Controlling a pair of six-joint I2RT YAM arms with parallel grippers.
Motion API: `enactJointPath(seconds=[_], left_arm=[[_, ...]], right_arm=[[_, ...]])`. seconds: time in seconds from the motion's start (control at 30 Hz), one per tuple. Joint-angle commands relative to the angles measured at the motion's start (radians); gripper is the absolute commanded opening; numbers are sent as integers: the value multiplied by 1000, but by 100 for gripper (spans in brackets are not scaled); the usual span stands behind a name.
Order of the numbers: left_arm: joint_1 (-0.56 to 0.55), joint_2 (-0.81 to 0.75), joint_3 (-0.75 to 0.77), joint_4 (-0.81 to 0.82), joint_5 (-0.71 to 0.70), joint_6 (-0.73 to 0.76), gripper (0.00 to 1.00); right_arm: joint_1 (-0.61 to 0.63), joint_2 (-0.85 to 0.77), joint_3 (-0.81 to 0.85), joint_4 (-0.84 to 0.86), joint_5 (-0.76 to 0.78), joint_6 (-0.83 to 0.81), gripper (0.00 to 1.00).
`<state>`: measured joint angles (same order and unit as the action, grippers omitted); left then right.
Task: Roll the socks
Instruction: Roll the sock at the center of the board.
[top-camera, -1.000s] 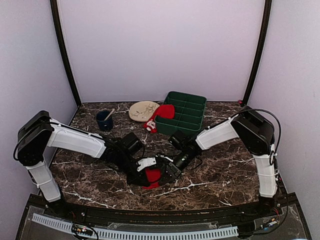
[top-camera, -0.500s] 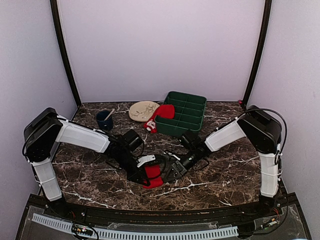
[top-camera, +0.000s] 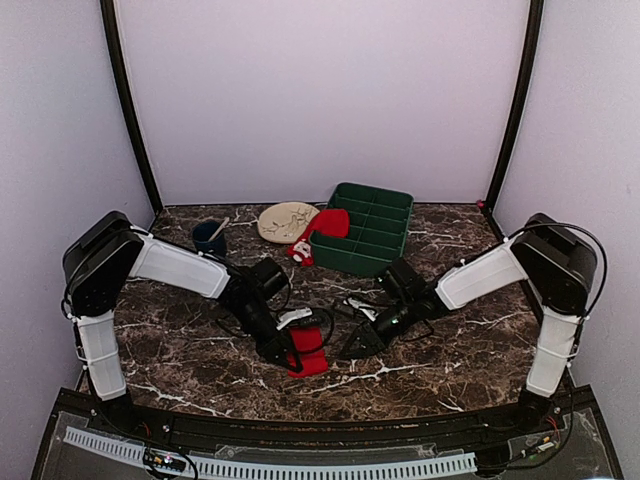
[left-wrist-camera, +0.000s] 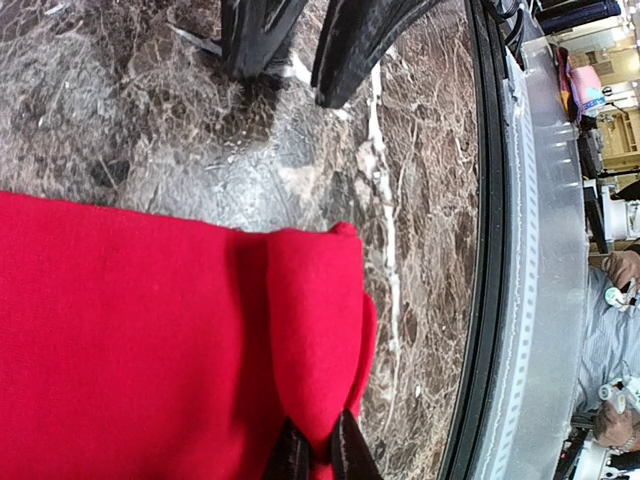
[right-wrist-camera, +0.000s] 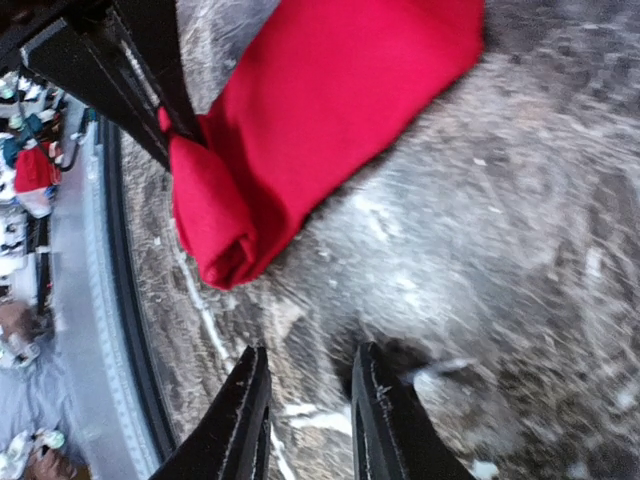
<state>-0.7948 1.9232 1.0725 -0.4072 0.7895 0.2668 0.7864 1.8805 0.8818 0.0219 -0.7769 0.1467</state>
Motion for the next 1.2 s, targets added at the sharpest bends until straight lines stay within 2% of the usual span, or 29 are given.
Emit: enactJointPath(seconds=[0.0, 0.2, 0.43, 0.63, 1.17], left_arm=[[17, 37, 28, -76, 24, 22, 1], [29, 93, 68, -113, 69, 34, 2], [31, 120, 79, -133, 104, 38, 2], [34, 137, 88, -148, 120, 43, 2], [35, 158, 99, -164, 144, 56, 2]], right_arm=[[26, -75, -46, 56, 164, -53, 28], [113, -137, -64, 63, 301, -135, 29], [218, -137, -23, 15, 403, -220, 32], [254, -138, 2, -3, 440, -254, 38], [287, -74, 97, -66, 427, -320, 41]])
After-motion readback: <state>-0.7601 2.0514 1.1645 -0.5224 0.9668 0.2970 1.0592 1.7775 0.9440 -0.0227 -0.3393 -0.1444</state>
